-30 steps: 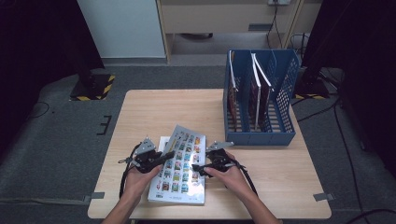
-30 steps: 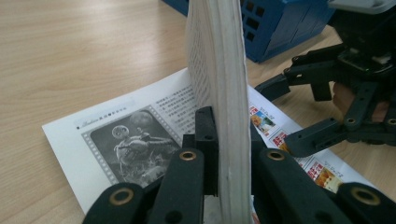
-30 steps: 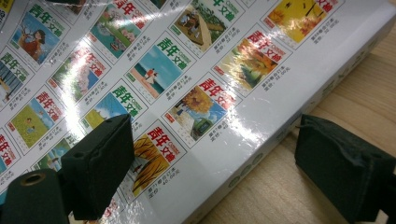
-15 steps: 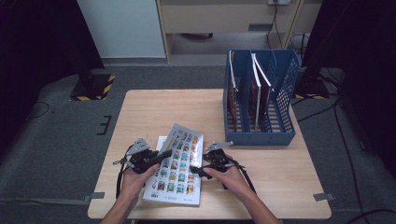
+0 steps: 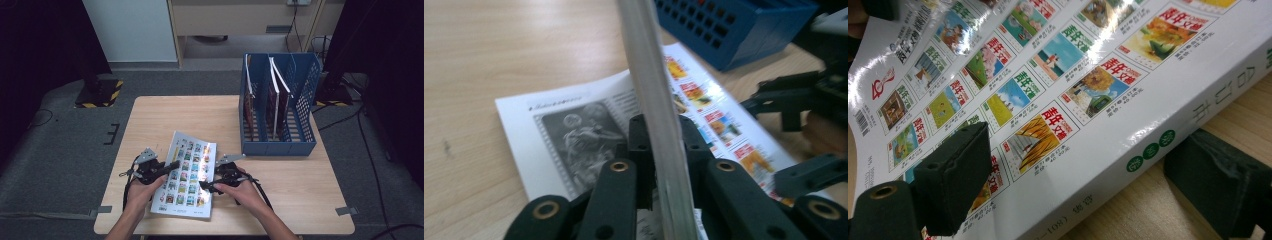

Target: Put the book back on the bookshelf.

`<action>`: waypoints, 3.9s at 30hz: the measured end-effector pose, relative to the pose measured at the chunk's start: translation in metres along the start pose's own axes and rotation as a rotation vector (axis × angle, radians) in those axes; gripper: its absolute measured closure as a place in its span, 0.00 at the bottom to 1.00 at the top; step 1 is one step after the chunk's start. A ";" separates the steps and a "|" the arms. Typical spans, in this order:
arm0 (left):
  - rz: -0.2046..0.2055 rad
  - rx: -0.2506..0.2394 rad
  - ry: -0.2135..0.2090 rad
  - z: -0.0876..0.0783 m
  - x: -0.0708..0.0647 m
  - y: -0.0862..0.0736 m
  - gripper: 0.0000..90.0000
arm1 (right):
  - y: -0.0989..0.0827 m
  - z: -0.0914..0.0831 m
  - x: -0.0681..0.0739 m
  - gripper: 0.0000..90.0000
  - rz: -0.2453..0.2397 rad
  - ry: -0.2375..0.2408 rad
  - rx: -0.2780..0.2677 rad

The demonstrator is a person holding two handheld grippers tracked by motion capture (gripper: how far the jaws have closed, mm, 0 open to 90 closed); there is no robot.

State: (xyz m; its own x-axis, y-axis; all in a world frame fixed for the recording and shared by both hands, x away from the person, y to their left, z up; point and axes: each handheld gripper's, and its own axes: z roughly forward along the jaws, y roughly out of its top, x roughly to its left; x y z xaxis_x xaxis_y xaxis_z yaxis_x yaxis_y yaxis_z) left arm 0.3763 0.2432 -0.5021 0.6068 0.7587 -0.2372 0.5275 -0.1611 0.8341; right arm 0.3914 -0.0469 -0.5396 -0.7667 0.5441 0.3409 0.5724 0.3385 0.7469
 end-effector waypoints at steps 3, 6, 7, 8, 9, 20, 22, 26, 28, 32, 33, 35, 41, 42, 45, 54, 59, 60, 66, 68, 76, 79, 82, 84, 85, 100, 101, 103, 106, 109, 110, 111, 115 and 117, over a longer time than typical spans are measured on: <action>0.032 0.010 0.144 -0.002 0.006 0.002 0.60 | 0.000 0.001 0.002 0.14 -0.017 -0.015 0.006; 0.042 -0.002 0.205 -0.010 0.014 0.000 0.43 | 0.000 0.002 0.004 0.14 -0.036 -0.031 0.010; 0.058 0.059 0.187 -0.012 0.018 -0.004 0.40 | 0.000 0.002 0.004 0.14 -0.036 -0.030 0.011; 0.058 0.059 0.187 -0.012 0.018 -0.004 0.39 | 0.000 0.002 0.004 0.14 -0.036 -0.030 0.011; 0.072 0.121 0.170 -0.010 0.019 -0.010 0.38 | 0.000 0.002 0.004 0.14 -0.032 -0.028 0.011; 0.037 0.189 0.111 0.004 0.018 -0.017 0.33 | 0.001 0.001 0.002 0.14 -0.026 -0.021 0.011; 0.018 0.179 0.100 0.004 0.019 -0.019 0.32 | 0.001 0.001 0.002 0.14 -0.026 -0.017 0.011; -0.059 0.188 0.058 0.003 0.024 -0.023 0.31 | 0.002 0.002 -0.001 0.15 -0.015 -0.003 0.007; -0.061 0.185 0.056 0.003 0.023 -0.024 0.31 | 0.003 0.003 -0.002 0.15 -0.006 -0.002 0.003; -0.057 0.184 0.056 0.003 0.023 -0.024 0.31 | 0.007 0.007 -0.004 0.18 0.006 -0.008 -0.005; -0.054 0.182 0.053 0.003 0.023 -0.024 0.31 | 0.009 0.008 -0.005 0.19 0.019 0.002 -0.009; -0.053 0.181 0.052 0.003 0.023 -0.025 0.31 | 0.012 0.009 -0.006 0.22 0.020 0.000 -0.002; -0.048 0.180 0.051 0.002 0.024 -0.025 0.30 | 0.026 0.007 -0.005 0.27 0.021 0.014 -0.034; -0.048 0.180 0.051 0.002 0.024 -0.025 0.30 | 0.026 0.007 -0.005 0.27 0.021 0.014 -0.034; -0.048 0.180 0.053 0.002 0.023 -0.025 0.30 | 0.040 0.009 0.001 0.27 0.013 0.009 -0.036; -0.041 0.177 0.054 0.003 0.023 -0.025 0.29 | 0.059 0.024 0.011 0.26 -0.012 -0.014 0.012; -0.040 0.174 0.055 0.003 0.023 -0.026 0.28 | 0.063 0.029 0.013 0.26 0.008 -0.012 0.018; -0.038 0.173 0.055 0.003 0.023 -0.026 0.28 | 0.063 0.029 0.013 0.26 0.008 -0.012 0.018; -0.036 0.174 0.059 0.004 0.022 -0.025 0.27 | 0.065 0.035 0.018 0.24 0.014 -0.015 0.035; -0.034 0.173 0.061 0.004 0.022 -0.025 0.27 | 0.064 0.036 0.019 0.24 0.017 -0.016 0.043; -0.038 0.169 0.064 0.004 0.022 -0.025 0.26 | 0.065 0.038 0.012 0.38 0.083 -0.022 0.085; -0.050 0.169 0.076 0.005 0.022 -0.025 0.26 | 0.069 0.037 0.007 0.52 0.132 -0.037 0.093; -0.061 0.167 0.085 0.005 0.022 -0.024 0.26 | 0.072 0.037 0.004 0.59 0.150 -0.042 0.084; -0.063 0.171 0.086 0.005 0.023 -0.023 0.27 | 0.075 0.036 0.001 0.65 0.172 -0.052 0.071; -0.065 0.168 0.082 0.005 0.024 -0.023 0.28 | 0.078 0.035 -0.002 0.71 0.176 -0.061 0.055; -0.073 0.119 0.051 0.005 0.021 -0.019 0.25 | 0.094 0.015 0.001 0.79 0.029 -0.130 -0.037; -0.075 0.119 0.050 0.006 0.021 -0.019 0.25 | 0.095 0.014 0.002 0.79 0.015 -0.138 -0.046; -0.076 0.118 0.047 0.006 0.020 -0.019 0.24 | 0.096 0.010 0.004 0.79 -0.001 -0.148 -0.060; -0.083 0.105 0.040 0.005 0.021 -0.018 0.23 | 0.097 0.006 0.007 0.79 -0.032 -0.160 -0.086; -0.080 0.111 0.028 0.006 0.021 -0.018 0.23 | 0.097 0.001 0.010 0.79 -0.057 -0.171 -0.112; -0.081 0.109 0.026 0.007 0.020 -0.018 0.22 | 0.098 -0.001 0.011 0.80 -0.069 -0.169 -0.125; -0.077 0.110 0.023 0.008 0.020 -0.018 0.20 | 0.099 -0.004 0.013 0.80 -0.085 -0.173 -0.147; -0.073 0.106 0.018 0.011 0.021 -0.019 0.18 | 0.100 -0.008 0.015 0.80 -0.100 -0.177 -0.180; -0.077 0.105 -0.009 0.014 0.022 -0.019 0.18 | 0.102 -0.011 0.016 0.81 -0.113 -0.172 -0.216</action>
State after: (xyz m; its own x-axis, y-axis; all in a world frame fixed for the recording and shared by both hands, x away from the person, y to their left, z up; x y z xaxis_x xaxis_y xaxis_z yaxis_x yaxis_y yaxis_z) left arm 0.3880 0.2540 -0.5308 0.5669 0.7657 -0.3039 0.6322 -0.1679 0.7564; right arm 0.4341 -0.0126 -0.4519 -0.7510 0.6405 0.1606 0.3966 0.2430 0.8852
